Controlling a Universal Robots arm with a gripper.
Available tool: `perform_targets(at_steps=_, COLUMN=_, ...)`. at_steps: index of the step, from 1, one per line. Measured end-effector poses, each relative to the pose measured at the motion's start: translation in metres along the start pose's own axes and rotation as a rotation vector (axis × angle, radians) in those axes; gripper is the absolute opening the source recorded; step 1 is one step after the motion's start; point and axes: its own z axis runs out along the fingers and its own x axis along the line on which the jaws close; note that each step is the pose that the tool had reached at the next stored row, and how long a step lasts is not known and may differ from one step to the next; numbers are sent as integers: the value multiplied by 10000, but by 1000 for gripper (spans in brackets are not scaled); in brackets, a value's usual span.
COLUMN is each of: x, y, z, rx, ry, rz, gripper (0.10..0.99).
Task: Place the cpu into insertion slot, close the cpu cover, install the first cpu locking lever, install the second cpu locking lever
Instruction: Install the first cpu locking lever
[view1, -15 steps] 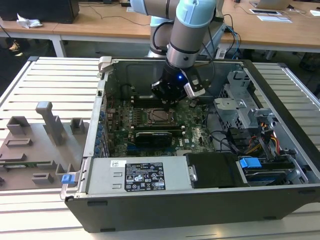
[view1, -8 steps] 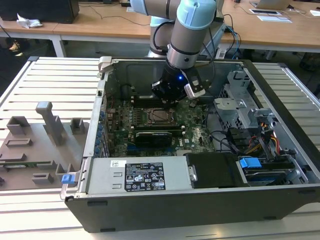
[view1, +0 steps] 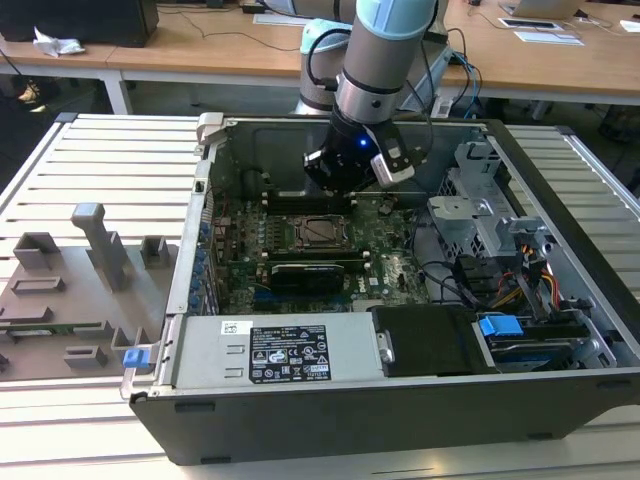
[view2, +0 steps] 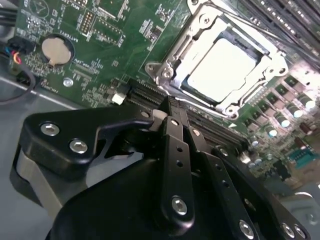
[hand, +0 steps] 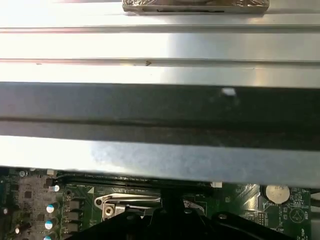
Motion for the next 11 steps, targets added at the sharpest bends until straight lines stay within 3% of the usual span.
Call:
perform_targets(at_steps=6, x=17, y=-184, z=-20, rx=39, ry=-5, rz=6, gripper=106)
perform_targets(at_steps=11, x=20, y=-255, z=-27, rx=73, ry=-3, rz=8, gripper=106)
